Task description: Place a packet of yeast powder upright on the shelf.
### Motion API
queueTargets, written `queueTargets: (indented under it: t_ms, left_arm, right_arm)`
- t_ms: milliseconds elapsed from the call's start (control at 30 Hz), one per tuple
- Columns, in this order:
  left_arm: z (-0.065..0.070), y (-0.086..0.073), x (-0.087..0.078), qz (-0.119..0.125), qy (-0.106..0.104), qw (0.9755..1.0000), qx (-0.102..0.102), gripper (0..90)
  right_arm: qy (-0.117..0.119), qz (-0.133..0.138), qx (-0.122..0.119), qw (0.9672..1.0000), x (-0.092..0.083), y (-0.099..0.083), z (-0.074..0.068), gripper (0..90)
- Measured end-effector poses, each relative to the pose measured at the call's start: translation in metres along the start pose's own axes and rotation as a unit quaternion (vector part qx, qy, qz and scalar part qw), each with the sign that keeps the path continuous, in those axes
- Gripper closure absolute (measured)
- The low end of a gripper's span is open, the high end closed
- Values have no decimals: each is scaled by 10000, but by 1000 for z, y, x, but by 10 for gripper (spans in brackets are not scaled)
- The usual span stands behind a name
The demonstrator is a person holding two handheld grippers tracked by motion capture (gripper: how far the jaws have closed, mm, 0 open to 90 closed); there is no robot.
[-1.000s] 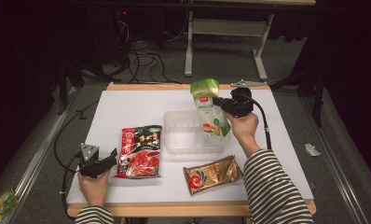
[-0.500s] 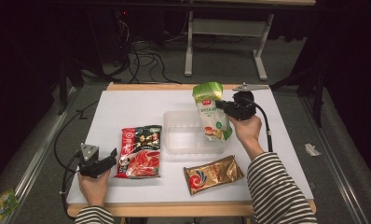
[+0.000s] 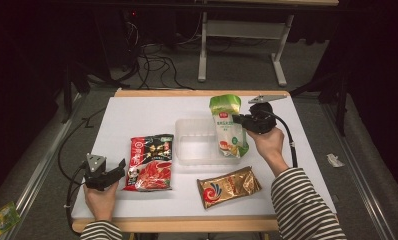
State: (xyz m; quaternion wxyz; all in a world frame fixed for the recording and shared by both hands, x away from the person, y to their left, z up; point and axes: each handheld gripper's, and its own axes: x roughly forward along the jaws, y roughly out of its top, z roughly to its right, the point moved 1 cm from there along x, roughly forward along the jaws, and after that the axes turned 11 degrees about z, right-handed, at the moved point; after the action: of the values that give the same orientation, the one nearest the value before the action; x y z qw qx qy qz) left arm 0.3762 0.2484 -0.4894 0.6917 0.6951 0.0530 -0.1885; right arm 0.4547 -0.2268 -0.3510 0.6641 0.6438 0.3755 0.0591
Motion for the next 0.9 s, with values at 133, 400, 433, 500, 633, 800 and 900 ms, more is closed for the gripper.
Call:
queueTargets:
  t_ms: [133,400,433,500,633,800,900]
  left_arm:
    - [0,0,0,0,0,10000,-2,277]
    - [0,0,0,-12,-6,10000,0,277]
    - [0,0,0,-9,-4,10000,1,277]
    - [0,0,0,7,0,10000,1,277]
    - [0,0,0,4,1,10000,9,277]
    - [0,0,0,4,-1,10000,12,277]
    - [0,0,0,5,0,10000,13,277]
  right_arm:
    - [7,-34,-5,10000,-1,-1,0,896]
    - [37,7,47,10000,-8,-7,0,892]
    - [45,-1,32,10000,-9,-7,1,891]
    - [34,-26,9,10000,-11,-8,1,891]
    - [-11,-79,24,10000,-13,-10,5,884]
    - [-48,-88,-16,9999,-13,-12,5,890]
    - [-74,-118,-79,9999,-12,-12,4,893]
